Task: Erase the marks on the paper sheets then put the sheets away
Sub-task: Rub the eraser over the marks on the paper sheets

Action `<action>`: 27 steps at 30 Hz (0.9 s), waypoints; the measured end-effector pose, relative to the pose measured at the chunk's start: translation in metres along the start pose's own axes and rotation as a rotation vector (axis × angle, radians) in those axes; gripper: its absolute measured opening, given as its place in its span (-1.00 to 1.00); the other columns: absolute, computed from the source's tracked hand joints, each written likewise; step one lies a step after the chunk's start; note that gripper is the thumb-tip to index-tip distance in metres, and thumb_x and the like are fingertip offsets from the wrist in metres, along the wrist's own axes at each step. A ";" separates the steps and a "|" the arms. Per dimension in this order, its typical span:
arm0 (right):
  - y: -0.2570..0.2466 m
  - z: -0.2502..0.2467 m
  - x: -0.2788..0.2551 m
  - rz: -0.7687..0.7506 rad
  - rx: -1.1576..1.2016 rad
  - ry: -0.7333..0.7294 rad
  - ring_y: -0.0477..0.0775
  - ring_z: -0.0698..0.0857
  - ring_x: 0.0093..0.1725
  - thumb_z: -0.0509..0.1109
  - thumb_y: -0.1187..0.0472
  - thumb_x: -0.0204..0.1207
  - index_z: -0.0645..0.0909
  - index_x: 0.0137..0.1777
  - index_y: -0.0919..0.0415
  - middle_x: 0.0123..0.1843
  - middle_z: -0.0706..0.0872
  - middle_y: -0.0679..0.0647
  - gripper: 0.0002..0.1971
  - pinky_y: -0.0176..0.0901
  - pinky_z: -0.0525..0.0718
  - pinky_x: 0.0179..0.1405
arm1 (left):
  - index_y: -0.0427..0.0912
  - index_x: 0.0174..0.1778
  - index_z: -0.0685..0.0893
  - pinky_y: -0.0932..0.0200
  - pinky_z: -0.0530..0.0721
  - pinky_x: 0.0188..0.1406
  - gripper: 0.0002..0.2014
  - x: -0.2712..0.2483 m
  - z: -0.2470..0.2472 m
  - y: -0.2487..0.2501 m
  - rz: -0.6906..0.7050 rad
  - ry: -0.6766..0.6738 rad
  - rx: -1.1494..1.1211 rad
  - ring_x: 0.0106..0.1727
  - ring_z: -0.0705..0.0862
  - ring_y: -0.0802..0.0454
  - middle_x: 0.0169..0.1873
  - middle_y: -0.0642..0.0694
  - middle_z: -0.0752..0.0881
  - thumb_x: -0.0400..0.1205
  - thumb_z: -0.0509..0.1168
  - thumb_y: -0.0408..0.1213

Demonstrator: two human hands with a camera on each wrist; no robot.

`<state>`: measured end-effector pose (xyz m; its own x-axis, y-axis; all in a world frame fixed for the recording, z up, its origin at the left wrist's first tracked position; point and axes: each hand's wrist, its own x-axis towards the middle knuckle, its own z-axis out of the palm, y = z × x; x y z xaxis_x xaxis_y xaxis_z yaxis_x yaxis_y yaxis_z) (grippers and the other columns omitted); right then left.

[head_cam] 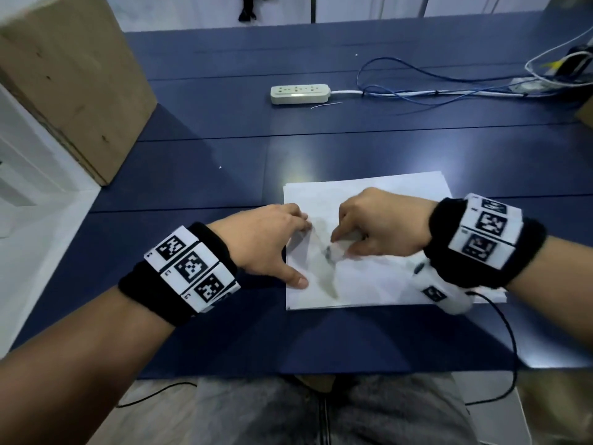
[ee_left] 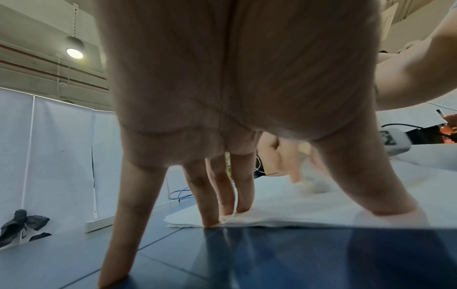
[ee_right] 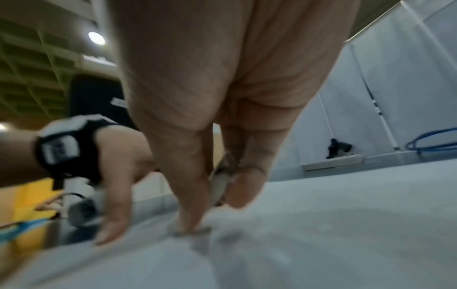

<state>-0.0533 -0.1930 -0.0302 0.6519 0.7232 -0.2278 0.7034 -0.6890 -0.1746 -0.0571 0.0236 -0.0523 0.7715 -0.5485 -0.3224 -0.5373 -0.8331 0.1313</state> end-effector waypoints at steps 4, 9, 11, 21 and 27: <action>0.010 -0.004 0.011 0.093 0.002 0.027 0.19 0.62 -0.18 0.25 -0.20 0.41 0.78 0.03 0.06 -0.24 0.73 0.12 -0.56 -0.03 0.63 -0.09 | -0.06 0.48 0.49 -0.03 0.61 0.29 -0.03 0.000 0.001 -0.002 -0.003 -0.003 0.009 0.36 0.51 0.06 0.34 0.09 0.46 0.23 0.43 0.46; -0.013 0.006 -0.017 -0.051 0.017 -0.136 0.01 0.59 -0.21 0.38 0.01 0.43 0.76 0.08 0.02 -0.14 0.76 0.05 -0.73 -0.17 0.57 -0.12 | -0.05 0.45 0.53 -0.06 0.65 0.25 0.01 0.004 0.000 -0.005 -0.015 -0.017 0.015 0.35 0.53 0.07 0.33 0.10 0.46 0.16 0.42 0.50; -0.008 0.005 -0.011 -0.042 0.033 -0.106 -0.08 0.55 -0.19 0.41 0.03 0.45 0.76 0.14 -0.03 -0.09 0.77 -0.02 -0.72 -0.30 0.45 -0.12 | -0.03 0.44 0.53 -0.06 0.66 0.23 0.01 0.005 0.000 -0.004 -0.021 -0.027 0.014 0.33 0.54 0.07 0.30 0.10 0.47 0.14 0.41 0.50; -0.020 0.010 -0.021 -0.102 0.075 -0.197 -0.01 0.59 -0.17 0.43 0.04 0.43 0.76 0.12 0.03 -0.12 0.68 0.04 -0.71 -0.14 0.58 -0.09 | -0.03 0.34 0.56 -0.08 0.67 0.18 -0.04 0.005 0.001 -0.006 -0.029 -0.019 0.009 0.33 0.52 0.09 0.23 0.14 0.47 0.13 0.41 0.52; 0.006 0.001 0.013 0.031 -0.003 -0.023 0.14 0.61 -0.22 0.42 0.01 0.43 0.77 -0.07 0.02 -0.24 0.73 0.09 -0.83 -0.03 0.65 -0.11 | 0.00 0.43 0.52 -0.07 0.65 0.20 -0.04 0.006 -0.002 -0.002 -0.015 -0.027 0.015 0.26 0.53 0.07 0.22 0.13 0.47 0.17 0.45 0.47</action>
<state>-0.0407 -0.1877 -0.0349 0.6664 0.7006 -0.2551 0.6842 -0.7106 -0.1643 -0.0512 0.0220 -0.0527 0.7702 -0.5335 -0.3495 -0.5309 -0.8400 0.1121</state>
